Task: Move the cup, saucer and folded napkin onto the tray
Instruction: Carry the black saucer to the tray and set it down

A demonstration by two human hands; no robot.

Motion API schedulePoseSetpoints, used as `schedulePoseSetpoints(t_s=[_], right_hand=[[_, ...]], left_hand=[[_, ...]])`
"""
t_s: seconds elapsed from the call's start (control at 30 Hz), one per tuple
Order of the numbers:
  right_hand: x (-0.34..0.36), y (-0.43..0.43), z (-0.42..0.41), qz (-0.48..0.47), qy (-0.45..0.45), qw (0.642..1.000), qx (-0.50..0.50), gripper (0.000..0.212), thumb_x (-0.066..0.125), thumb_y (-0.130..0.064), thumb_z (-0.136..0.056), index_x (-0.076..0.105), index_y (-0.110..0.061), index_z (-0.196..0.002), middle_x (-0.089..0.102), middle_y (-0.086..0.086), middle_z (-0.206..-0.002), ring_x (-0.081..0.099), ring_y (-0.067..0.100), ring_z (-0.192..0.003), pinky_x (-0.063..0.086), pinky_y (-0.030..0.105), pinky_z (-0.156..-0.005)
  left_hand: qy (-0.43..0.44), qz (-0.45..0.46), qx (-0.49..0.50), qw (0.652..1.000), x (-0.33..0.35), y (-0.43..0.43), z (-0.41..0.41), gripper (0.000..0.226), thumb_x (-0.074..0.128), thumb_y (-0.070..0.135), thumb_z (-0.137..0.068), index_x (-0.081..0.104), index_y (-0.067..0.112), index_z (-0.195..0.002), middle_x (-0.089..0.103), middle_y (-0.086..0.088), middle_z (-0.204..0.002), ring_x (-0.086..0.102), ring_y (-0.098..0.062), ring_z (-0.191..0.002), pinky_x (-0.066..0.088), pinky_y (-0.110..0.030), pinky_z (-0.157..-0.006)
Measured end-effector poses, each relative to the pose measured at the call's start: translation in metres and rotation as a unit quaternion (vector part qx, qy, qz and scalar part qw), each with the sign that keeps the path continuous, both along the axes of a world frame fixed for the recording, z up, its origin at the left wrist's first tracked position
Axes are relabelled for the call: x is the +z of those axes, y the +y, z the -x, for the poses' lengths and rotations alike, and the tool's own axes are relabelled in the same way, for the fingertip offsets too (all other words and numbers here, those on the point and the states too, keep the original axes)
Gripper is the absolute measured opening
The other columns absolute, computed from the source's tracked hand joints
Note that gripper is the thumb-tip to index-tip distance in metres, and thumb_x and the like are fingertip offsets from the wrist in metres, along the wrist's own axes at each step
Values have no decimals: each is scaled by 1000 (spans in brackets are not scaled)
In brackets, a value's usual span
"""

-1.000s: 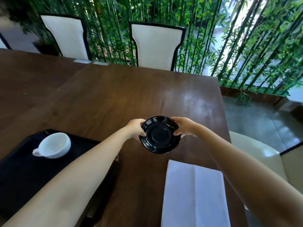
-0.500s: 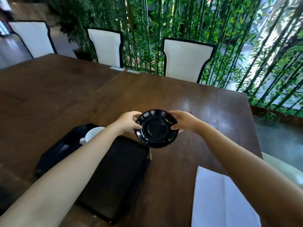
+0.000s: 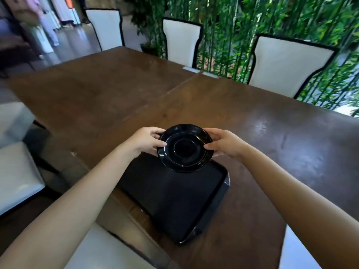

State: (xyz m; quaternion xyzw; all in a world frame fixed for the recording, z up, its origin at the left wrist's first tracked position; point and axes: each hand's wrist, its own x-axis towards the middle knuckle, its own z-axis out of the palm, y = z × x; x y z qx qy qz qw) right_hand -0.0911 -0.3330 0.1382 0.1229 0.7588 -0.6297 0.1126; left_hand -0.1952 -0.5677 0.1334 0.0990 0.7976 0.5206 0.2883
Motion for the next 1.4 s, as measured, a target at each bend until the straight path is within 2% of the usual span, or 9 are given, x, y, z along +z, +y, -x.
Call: schedulePoseSetpoints(t_s=[0.23,0.37,0.53,0.73,0.93,1.13,1.27,1.33,1.4], right_hand=[[-42,-65,24,35,-52,998,-13,57,46,16,-86,46,-9,-137,58,21,-112,62,31,-94,57,43,-77],[-66,-93,35,26,-97,994,-32,49,45,16,-87,49,-3,-132,57,23,-112,61,36,-95,53,52,-86],[-90,-116,45,12,-140,989,-41,38,41,18,-86,61,1,-112,61,19,-103,64,33,-91,56,47,-82],[-114,-130,57,-16,-188,981,-37,40,37,19,-85,63,-2,-107,62,17,-101,66,34,-95,57,43,-82],[-128,-133,69,-34,-210,977,-32,42,38,19,-84,63,-2,-110,64,14,-97,67,31,-91,58,40,-80],[-137,-135,78,-60,-220,973,-31,35,43,15,-84,64,-6,-103,62,7,-84,67,31,-92,59,41,-80],[-138,-134,82,-63,-217,974,-29,34,46,13,-84,63,-5,-108,61,5,-82,66,25,-77,61,33,-63],[-139,-132,82,-61,-218,974,-25,34,48,11,-85,61,-5,-111,62,8,-89,67,28,-82,61,37,-68],[-141,-131,82,-67,-219,973,-16,34,50,9,-85,60,-7,-113,63,14,-103,67,33,-95,59,42,-80]], left_hand=[[-59,37,47,996,-36,-62,13,52,60,-10,-81,55,14,-127,68,-4,-96,67,-17,-72,57,-25,-50],[-65,64,65,994,-58,-84,21,52,58,-13,-82,56,13,-127,67,-5,-96,67,-17,-76,57,-25,-50],[-62,97,80,990,-84,-99,30,53,57,-15,-81,55,11,-128,59,-3,-92,63,-16,-77,57,-27,-51],[-56,136,73,986,-109,-105,38,57,58,-16,-81,54,13,-130,55,-1,-93,61,-26,-93,58,-37,-66],[-58,146,65,986,-123,-104,47,59,58,-16,-81,53,12,-132,57,-12,-117,62,-32,-102,59,-44,-75],[-38,186,46,981,-129,-100,52,57,58,-13,-81,54,15,-130,57,-8,-108,63,-30,-97,60,-42,-74],[-42,194,37,979,-132,-99,55,58,60,-12,-81,53,14,-132,58,-7,-103,63,-29,-95,60,-41,-73],[-41,200,33,978,-131,-99,56,57,62,-10,-80,53,14,-132,58,-3,-97,63,-26,-89,60,-36,-66],[-29,216,21,976,-130,-97,56,57,64,-6,-81,52,14,-132,55,-2,-105,60,-23,-86,58,-30,-59]])
